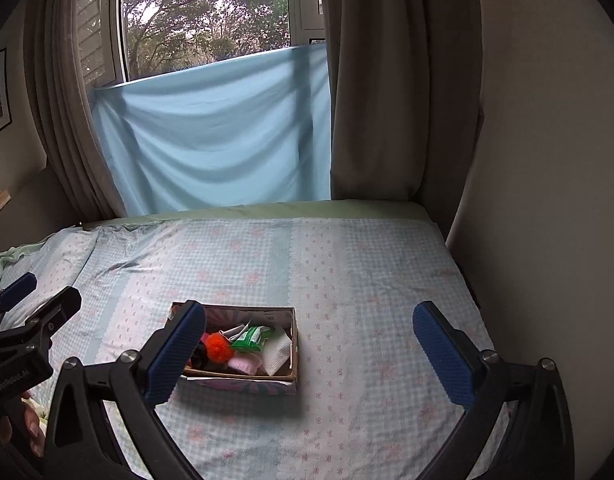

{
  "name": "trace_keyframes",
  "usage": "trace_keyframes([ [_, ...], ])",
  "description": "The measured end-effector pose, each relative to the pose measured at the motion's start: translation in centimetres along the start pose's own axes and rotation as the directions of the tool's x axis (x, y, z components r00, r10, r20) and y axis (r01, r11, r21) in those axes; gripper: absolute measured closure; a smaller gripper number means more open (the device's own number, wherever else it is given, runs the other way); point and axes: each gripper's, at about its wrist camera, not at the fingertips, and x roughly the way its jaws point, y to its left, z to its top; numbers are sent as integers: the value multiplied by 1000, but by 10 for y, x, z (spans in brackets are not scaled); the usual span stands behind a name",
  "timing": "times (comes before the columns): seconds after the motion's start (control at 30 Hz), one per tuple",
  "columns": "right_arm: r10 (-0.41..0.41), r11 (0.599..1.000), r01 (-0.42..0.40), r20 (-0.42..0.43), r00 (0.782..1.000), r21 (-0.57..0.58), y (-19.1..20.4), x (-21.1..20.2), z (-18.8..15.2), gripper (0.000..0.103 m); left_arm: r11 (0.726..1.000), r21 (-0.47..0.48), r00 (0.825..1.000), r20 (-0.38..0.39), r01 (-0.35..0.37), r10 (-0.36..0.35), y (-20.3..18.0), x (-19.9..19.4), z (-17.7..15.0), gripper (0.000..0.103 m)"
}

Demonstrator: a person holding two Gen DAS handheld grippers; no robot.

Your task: Organize soft objects

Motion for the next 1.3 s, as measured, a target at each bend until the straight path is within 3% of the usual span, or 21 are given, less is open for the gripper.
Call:
trace_keyframes([
  [1.3, -8, 1000, 8, 27, 1000, -9, -16, -13, -3, 0, 999, -1, 999, 29, -35, 35, -11, -16, -8, 0],
])
